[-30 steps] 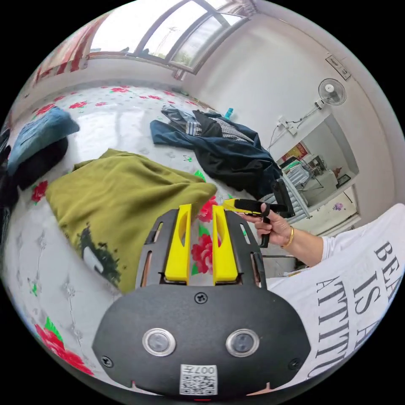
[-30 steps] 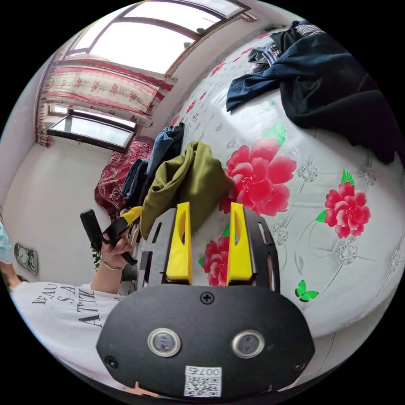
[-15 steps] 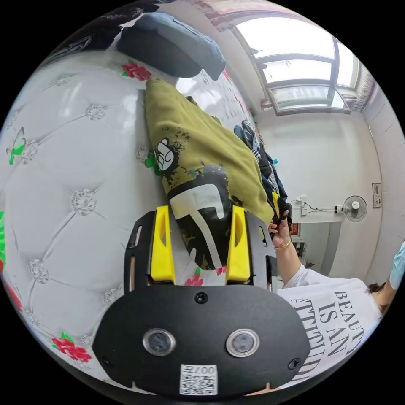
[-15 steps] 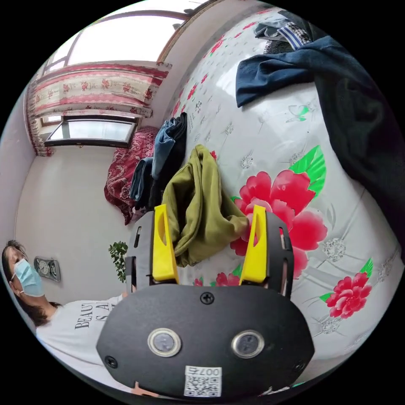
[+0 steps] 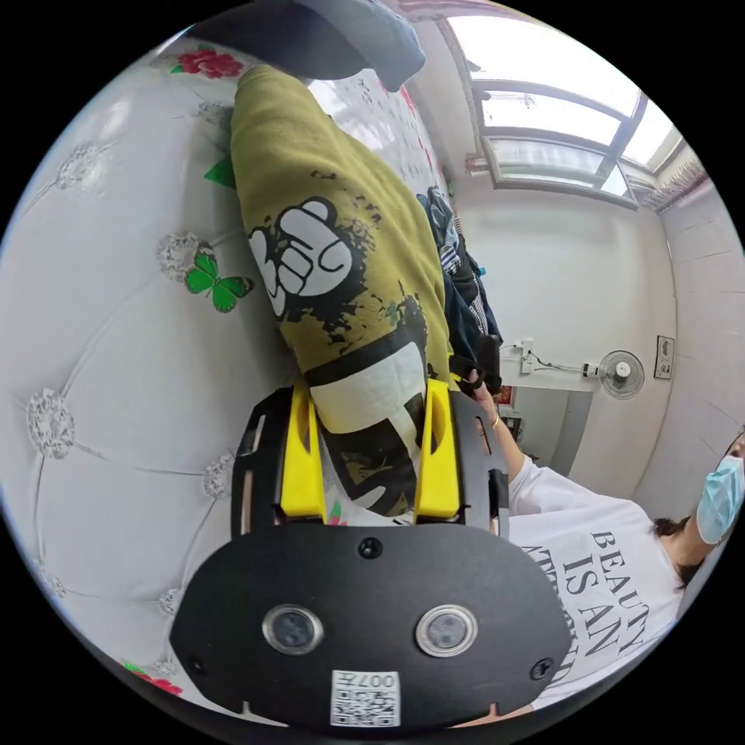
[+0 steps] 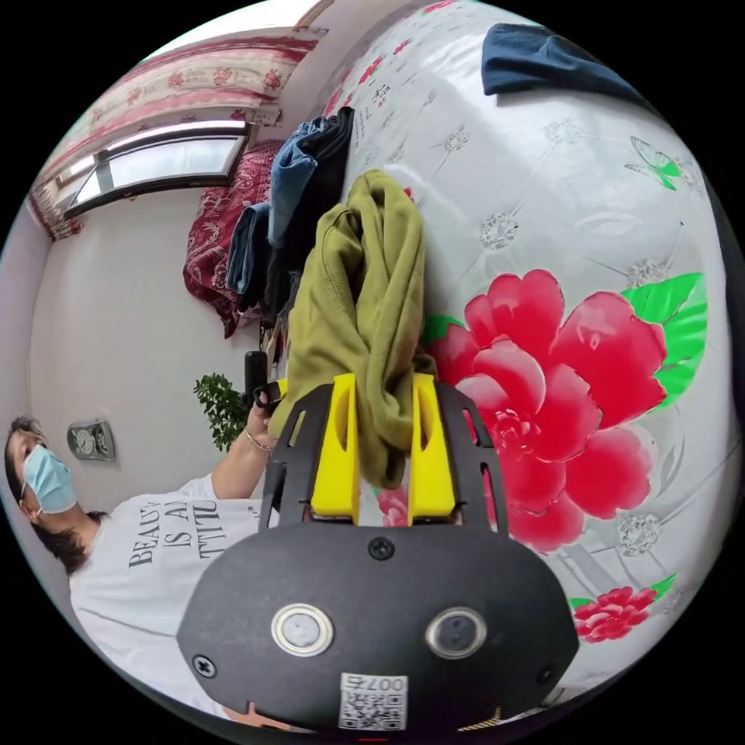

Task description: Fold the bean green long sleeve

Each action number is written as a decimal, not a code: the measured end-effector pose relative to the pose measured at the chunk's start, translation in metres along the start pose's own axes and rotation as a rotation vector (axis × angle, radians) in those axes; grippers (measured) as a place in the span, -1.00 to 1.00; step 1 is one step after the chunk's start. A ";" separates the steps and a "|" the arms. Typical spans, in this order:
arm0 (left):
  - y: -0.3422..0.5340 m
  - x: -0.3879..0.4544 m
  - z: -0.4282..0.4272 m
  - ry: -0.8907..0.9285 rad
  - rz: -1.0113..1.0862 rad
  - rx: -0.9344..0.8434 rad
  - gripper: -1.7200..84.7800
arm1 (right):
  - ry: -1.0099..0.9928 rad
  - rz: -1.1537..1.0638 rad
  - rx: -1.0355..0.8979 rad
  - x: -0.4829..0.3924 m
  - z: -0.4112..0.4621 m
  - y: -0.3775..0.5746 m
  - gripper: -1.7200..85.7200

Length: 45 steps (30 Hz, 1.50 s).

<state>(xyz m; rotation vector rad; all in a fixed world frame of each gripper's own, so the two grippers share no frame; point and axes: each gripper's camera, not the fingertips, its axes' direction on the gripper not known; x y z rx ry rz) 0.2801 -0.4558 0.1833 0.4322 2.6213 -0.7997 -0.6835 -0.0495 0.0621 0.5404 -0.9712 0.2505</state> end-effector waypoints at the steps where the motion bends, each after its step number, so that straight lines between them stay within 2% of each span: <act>1: 0.001 0.002 -0.004 -0.007 0.015 0.007 -0.57 | -0.003 -0.018 0.030 -0.008 -0.003 0.005 -0.75; 3: 0.008 0.010 -0.013 0.007 0.031 0.033 -0.59 | -0.024 -0.049 0.054 -0.025 -0.009 0.015 -0.78; 7: 0.033 0.028 -0.048 0.116 0.034 0.080 -0.61 | -0.195 -0.106 0.100 -0.068 -0.024 0.038 -0.84; 11: 0.024 0.057 -0.083 0.144 0.060 0.093 -0.63 | -0.213 -0.203 0.119 -0.125 -0.035 0.021 -0.88; 17: -0.072 0.164 -0.185 0.156 0.319 0.188 -0.63 | -0.195 -0.596 0.315 -0.284 -0.073 -0.050 -0.91; 19: -0.113 0.224 -0.235 0.118 0.471 0.239 -0.62 | -0.192 -0.728 0.421 -0.344 -0.080 -0.078 -0.91; 21: -0.144 0.259 -0.270 0.087 0.556 0.282 -0.61 | -0.195 -0.763 0.485 -0.376 -0.075 -0.104 -0.91; 23: -0.178 0.276 -0.299 0.055 0.579 0.317 -0.59 | -0.196 -0.732 0.523 -0.395 -0.059 -0.138 -0.91; 26: -0.240 0.260 -0.324 -0.046 0.446 0.375 -0.59 | -0.153 -0.554 0.547 -0.401 -0.004 -0.204 -0.89; 29: -0.272 0.203 -0.317 -0.279 0.244 0.415 -0.60 | 0.057 -0.379 0.491 -0.379 0.073 -0.266 -0.88; 31: -0.255 0.150 -0.283 -0.467 0.208 0.378 -0.62 | 0.274 -0.297 0.377 -0.344 0.133 -0.285 -0.89; 32: -0.244 0.137 -0.273 -0.487 0.215 0.373 -0.62 | 0.317 -0.291 0.349 -0.335 0.146 -0.283 -0.89; 37: -0.087 0.017 -0.158 -0.674 0.194 0.244 -0.66 | 0.582 -0.345 0.047 -0.255 0.235 -0.177 -0.90; 40: 0.006 -0.015 -0.089 -0.758 0.144 0.113 -0.69 | 0.737 -0.312 -0.125 -0.227 0.254 -0.093 -0.91; 45: 0.105 0.005 -0.003 -0.838 0.177 -0.045 -0.74 | 1.048 -0.409 -0.339 -0.233 0.277 0.009 -0.93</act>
